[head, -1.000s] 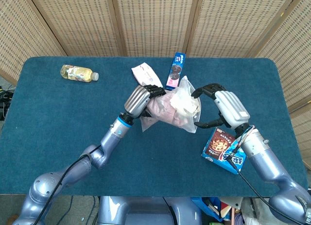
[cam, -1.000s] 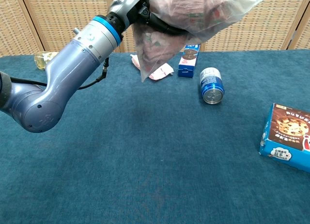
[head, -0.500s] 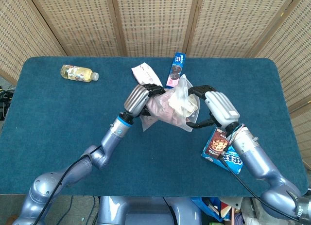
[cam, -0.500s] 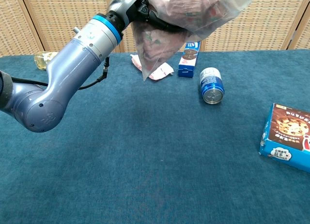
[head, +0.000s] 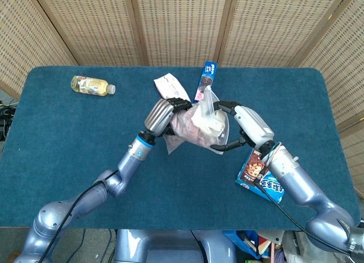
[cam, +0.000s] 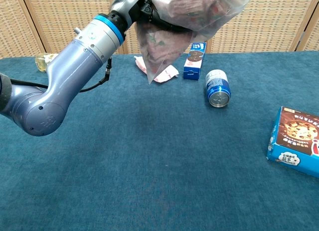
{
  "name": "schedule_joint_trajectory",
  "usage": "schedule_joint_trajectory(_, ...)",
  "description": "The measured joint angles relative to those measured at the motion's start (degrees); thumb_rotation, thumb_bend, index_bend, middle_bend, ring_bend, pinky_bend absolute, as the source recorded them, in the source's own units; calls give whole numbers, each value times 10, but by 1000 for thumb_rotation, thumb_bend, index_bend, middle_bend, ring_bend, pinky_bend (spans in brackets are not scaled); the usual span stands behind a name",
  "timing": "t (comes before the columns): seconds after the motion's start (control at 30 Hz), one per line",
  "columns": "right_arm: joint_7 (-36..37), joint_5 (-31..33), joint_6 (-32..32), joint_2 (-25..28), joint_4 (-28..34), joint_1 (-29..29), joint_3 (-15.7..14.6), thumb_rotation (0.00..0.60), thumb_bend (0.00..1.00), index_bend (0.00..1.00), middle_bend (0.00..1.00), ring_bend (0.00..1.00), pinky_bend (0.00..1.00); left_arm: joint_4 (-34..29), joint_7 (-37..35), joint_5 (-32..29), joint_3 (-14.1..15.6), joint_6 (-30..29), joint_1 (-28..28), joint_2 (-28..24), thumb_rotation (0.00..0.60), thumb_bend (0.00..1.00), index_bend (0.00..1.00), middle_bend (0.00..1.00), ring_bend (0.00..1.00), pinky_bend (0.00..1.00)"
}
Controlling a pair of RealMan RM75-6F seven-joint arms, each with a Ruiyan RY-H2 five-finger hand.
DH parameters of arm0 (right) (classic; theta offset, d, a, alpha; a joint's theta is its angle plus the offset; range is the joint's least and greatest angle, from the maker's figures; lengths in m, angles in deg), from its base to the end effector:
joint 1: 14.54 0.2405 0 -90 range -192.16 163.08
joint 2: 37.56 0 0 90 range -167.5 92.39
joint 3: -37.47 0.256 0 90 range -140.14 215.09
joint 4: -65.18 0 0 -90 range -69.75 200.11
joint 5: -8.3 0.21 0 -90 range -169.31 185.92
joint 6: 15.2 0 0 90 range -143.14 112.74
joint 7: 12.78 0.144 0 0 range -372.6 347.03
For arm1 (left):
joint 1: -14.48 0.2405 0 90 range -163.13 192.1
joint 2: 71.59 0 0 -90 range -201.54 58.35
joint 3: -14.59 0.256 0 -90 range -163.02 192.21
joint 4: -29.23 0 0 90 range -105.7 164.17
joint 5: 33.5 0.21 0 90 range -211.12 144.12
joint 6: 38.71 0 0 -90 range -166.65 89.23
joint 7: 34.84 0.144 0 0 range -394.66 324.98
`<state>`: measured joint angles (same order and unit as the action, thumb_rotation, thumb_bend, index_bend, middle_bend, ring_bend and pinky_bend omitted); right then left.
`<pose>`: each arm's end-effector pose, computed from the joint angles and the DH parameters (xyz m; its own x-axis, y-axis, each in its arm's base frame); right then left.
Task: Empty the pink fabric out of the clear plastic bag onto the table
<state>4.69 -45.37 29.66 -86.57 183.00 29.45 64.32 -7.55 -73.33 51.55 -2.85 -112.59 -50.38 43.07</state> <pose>-0.0533 -0.3439 0.1709 -0.1419 -0.4065 0.9026 -0.9205 -0.2811 -0.2713 -0.0055 0.4200 -0.0368 -0.2068 0.1277 0.9700 0.6681 -0.7058 0.2354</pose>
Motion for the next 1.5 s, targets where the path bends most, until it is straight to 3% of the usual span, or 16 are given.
schedule_joint_trajectory(0.47, -1, -9, -42, 19, -18, 21, -3, 600, 0, 267, 145, 89, 52, 1, 2, 0, 3, 1, -3, -3, 600, 182, 544, 553, 505, 562)
schedule_joint_trajectory(0.9, -12, -30, -74, 94, -26, 17, -3, 600, 0, 267, 146, 85, 49, 14, -18, 5, 10, -6, -2, -10, 600, 182, 544, 552, 505, 562)
schedule_joint_trajectory(1.5, 13, -24, -70, 67, -32, 25, -6, 600, 0, 267, 154, 85, 49, 12, -16, -6, 1, -3, -10, 1, 600, 182, 544, 553, 505, 562)
